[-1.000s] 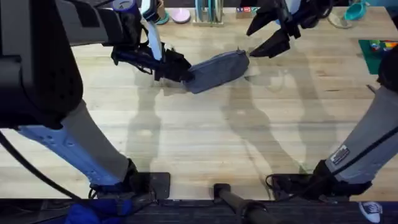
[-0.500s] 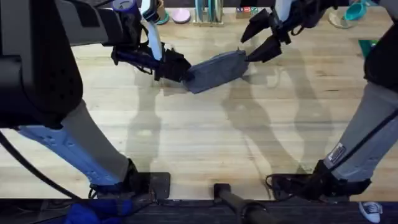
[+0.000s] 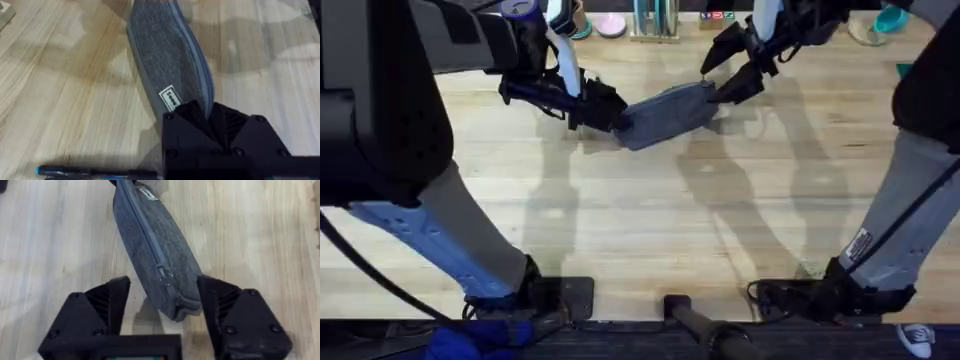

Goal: Unzip the bag, pick up the pens from the table one at a time and place them inside, then zip the bag closed.

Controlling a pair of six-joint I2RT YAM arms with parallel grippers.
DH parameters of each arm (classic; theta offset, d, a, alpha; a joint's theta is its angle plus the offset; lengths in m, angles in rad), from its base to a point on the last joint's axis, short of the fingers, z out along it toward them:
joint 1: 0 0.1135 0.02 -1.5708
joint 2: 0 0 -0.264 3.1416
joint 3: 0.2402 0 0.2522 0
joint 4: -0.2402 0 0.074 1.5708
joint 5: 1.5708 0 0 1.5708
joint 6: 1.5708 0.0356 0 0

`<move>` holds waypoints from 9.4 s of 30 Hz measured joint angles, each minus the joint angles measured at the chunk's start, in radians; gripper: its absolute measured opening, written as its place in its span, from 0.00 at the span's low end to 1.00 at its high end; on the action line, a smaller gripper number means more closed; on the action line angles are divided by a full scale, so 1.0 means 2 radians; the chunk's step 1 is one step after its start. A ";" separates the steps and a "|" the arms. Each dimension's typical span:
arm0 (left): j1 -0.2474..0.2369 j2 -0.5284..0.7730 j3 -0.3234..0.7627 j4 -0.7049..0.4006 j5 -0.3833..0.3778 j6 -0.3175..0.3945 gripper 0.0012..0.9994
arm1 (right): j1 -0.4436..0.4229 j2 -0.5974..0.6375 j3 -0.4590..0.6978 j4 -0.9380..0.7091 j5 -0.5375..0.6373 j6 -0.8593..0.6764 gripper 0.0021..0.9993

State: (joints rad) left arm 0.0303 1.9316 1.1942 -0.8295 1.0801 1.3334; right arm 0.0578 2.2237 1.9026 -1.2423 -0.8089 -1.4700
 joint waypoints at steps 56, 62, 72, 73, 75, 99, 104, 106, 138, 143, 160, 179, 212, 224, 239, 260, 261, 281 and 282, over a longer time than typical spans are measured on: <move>0.000 0.000 0.000 0.000 0.000 0.000 0.04 | 0.003 0.004 0.000 0.010 0.000 0.014 0.03; 0.000 0.000 0.000 -0.001 0.000 0.000 0.04 | 0.003 0.005 0.016 -0.012 0.003 0.017 0.03; 0.000 0.000 0.000 0.000 0.000 0.000 0.04 | 0.004 0.011 0.040 -0.034 0.010 0.021 0.03; 0.000 0.000 0.000 0.000 0.000 0.000 0.04 | 0.004 0.011 0.040 -0.035 0.010 0.021 0.03; 0.000 0.000 0.000 0.000 0.000 0.000 0.04 | 0.004 0.011 0.040 -0.036 0.010 0.023 0.03; 0.000 0.000 0.000 0.000 0.000 0.000 0.04 | 0.032 0.011 0.058 -0.041 -0.009 0.025 0.03; 0.000 0.000 0.000 0.000 0.000 0.000 0.04 | 0.051 0.011 0.059 -0.033 -0.008 0.025 0.03; 0.000 0.000 0.000 0.000 0.000 0.000 0.04 | 0.056 0.011 0.059 -0.031 -0.007 0.025 0.03; 0.000 0.000 0.000 0.000 0.000 0.000 0.04 | 0.131 0.011 0.059 -0.003 -0.007 0.042 0.03; 0.000 0.000 0.000 0.000 0.000 0.000 0.04 | 0.144 0.011 0.059 0.007 -0.007 0.047 0.03; 0.000 0.000 0.000 0.000 0.000 0.000 0.04 | 0.189 0.011 0.060 0.021 -0.007 0.051 0.03; 0.000 0.000 0.000 0.000 0.000 0.000 0.04 | 0.193 0.011 0.060 0.030 -0.013 0.055 0.03; 0.000 0.000 0.000 -0.001 0.000 0.000 0.04 | 0.205 0.011 0.060 0.034 -0.013 0.055 0.03; 0.000 0.000 0.000 0.000 0.000 0.000 0.04 | 0.205 0.011 0.060 0.036 -0.017 0.058 0.34; 0.000 0.000 0.000 0.000 0.000 0.000 0.04 | 0.207 0.011 0.061 0.037 -0.023 0.058 0.99; 0.000 0.000 0.000 0.000 0.000 0.000 0.04 | 0.191 0.011 0.061 0.036 -0.020 0.070 1.00; 0.000 0.000 0.000 0.000 0.000 0.000 0.04 | 0.190 0.011 0.061 0.036 -0.015 0.072 1.00; 0.000 0.000 0.000 0.001 0.000 0.000 0.04 | 0.136 -0.062 0.064 0.029 0.078 0.218 1.00; 0.000 0.000 0.000 0.002 0.000 0.000 0.04 | 0.133 -0.062 0.064 0.029 0.083 0.226 1.00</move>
State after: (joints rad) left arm 0.0303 1.9316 1.1942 -0.8250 1.0798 1.3331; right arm 0.3242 2.0987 2.0304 -1.1851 -0.6424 -1.0175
